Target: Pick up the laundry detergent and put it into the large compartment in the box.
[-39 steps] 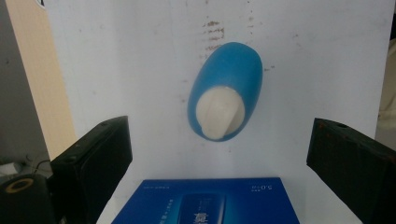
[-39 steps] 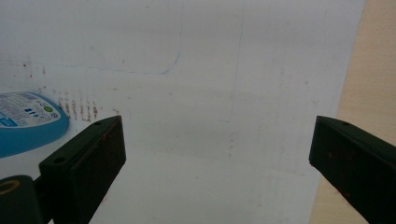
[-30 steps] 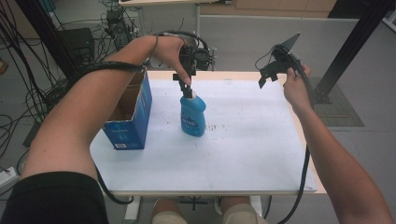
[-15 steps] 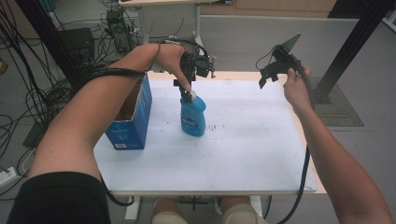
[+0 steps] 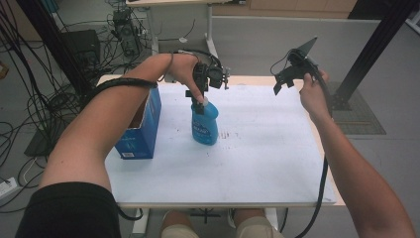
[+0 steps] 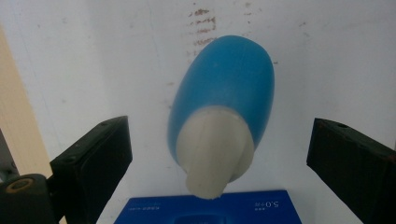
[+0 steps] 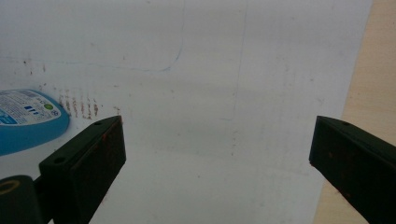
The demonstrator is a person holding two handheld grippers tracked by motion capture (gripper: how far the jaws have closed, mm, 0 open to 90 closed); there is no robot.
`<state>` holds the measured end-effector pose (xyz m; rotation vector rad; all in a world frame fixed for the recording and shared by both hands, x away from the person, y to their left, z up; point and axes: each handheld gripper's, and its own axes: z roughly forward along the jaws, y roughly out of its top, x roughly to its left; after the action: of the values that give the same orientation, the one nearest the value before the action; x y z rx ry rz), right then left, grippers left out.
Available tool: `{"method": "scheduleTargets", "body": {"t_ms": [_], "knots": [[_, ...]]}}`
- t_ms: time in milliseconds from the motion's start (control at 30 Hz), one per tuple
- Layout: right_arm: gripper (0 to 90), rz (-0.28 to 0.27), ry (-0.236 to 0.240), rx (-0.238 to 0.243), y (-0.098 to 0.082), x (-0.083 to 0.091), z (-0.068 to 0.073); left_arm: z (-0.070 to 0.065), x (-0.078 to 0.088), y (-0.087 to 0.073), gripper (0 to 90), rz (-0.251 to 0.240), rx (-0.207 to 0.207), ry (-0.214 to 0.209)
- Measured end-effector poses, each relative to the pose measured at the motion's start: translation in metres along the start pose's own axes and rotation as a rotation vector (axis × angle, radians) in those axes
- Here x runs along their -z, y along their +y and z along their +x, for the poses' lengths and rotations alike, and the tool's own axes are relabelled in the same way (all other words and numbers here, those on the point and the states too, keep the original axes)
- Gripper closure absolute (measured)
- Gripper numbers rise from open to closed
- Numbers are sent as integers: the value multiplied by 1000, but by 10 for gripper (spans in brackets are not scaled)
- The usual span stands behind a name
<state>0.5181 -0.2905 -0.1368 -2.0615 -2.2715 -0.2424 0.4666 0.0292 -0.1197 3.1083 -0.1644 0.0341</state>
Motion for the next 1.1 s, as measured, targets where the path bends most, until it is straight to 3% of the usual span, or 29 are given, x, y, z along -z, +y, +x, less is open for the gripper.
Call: {"method": "scheduleTargets", "body": {"t_ms": [1100], "knots": [[37,8,4,-6,2,-7,-5,1,-38,10,72,37,-27,-23]]}}
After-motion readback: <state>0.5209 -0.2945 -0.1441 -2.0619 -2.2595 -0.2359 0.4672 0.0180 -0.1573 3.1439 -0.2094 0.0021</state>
